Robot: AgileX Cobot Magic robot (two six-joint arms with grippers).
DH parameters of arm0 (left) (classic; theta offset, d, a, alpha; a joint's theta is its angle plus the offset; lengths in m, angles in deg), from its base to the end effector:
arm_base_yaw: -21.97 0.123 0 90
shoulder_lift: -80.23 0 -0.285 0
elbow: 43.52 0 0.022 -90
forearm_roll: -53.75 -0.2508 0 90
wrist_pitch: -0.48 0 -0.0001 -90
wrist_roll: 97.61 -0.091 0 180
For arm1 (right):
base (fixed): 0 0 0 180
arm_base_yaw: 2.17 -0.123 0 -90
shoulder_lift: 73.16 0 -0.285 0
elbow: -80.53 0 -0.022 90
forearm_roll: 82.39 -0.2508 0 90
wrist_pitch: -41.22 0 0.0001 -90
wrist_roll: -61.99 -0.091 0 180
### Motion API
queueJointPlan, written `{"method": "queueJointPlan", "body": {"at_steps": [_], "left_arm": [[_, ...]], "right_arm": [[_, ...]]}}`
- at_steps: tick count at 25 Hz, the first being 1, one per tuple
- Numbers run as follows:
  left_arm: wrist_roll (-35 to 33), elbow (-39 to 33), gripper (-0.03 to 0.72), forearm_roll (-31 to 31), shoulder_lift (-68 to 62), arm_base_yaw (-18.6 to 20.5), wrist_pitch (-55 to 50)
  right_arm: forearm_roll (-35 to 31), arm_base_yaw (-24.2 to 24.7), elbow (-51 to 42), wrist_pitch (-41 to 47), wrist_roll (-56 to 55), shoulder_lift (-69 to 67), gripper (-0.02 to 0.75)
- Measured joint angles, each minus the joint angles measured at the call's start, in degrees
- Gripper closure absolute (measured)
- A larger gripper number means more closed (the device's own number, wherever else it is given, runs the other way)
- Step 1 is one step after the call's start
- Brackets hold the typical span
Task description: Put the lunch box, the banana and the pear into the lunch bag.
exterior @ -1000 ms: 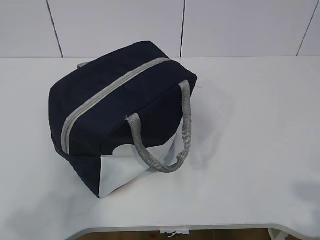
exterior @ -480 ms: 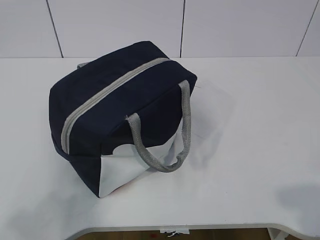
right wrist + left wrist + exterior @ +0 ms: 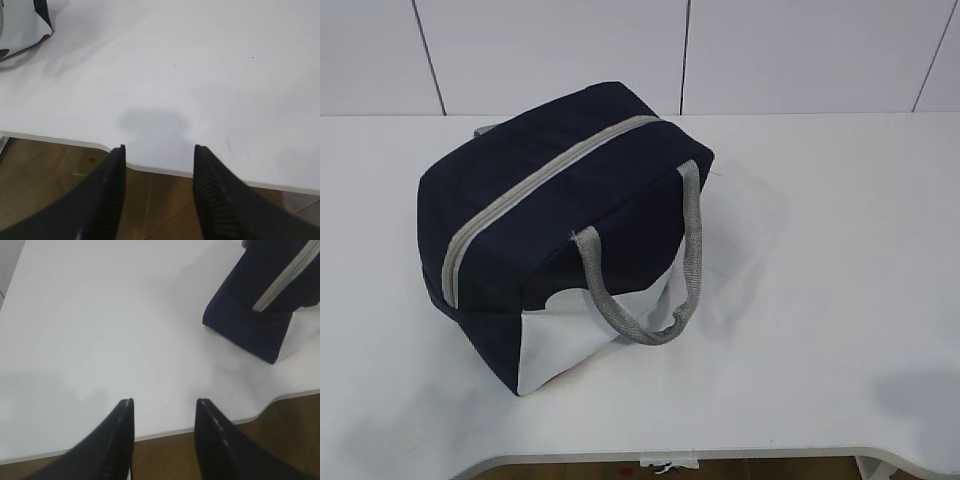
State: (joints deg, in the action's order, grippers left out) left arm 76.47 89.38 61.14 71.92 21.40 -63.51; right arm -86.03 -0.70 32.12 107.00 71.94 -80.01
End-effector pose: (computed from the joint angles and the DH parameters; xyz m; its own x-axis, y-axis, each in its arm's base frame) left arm -0.0093 -0.0104 0.2805 -0.4823 0.0510 -0.8745 0.1333 0.9909 -0.0158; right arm -0.0114 0.0056 0.2711 -0.5057 -0.1339 -0.8523 -0.0994 0.9903 -0.0965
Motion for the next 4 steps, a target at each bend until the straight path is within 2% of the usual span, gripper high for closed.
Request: {"method": "queueJointPlan", "body": {"at_steps": [4], "left_arm": [[0.00, 0.00, 0.381, -0.56, 0.00, 0.00, 0.00]], "right_arm": [[0.00, 0.00, 0.00, 0.00, 0.00, 0.00, 0.384]]}}
